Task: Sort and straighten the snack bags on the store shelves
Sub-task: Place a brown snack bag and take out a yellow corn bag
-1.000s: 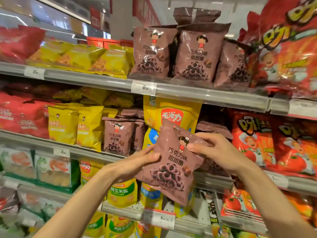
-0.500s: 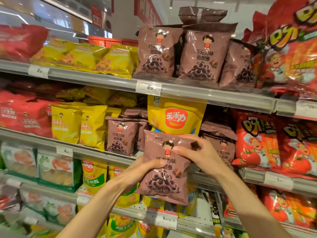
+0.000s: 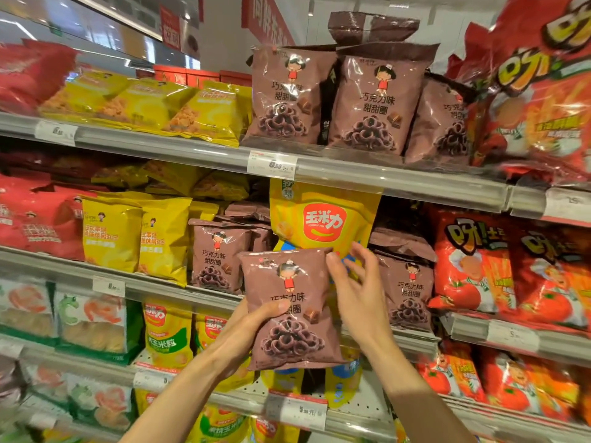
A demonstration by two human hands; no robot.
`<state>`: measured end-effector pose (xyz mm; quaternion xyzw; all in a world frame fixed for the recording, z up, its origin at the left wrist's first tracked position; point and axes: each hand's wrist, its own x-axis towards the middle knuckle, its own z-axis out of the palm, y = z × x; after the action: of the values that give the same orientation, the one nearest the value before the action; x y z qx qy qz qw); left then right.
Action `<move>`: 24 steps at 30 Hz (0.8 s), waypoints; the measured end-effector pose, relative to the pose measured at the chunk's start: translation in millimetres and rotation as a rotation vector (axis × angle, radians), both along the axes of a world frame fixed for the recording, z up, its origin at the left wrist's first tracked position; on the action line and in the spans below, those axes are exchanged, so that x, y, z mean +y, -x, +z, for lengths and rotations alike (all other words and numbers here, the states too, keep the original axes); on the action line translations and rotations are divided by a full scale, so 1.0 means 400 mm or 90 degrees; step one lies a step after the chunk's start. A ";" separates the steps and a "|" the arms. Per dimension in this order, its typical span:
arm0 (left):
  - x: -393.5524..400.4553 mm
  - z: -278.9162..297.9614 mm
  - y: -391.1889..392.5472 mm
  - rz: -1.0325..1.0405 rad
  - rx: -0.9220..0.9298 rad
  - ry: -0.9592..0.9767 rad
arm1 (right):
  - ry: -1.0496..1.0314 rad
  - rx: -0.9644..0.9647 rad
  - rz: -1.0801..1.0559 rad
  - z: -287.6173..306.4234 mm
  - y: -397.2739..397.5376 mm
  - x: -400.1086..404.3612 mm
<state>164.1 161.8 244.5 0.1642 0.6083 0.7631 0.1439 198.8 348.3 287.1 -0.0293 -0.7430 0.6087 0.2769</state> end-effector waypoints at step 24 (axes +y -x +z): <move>-0.240 -0.003 0.042 0.185 0.089 0.025 | 0.062 -0.089 0.031 -0.006 0.164 0.093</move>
<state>147.4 65.6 243.4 0.1243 0.6490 0.7505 -0.0079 133.4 385.7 284.7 -0.0670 -0.7306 0.6471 0.2074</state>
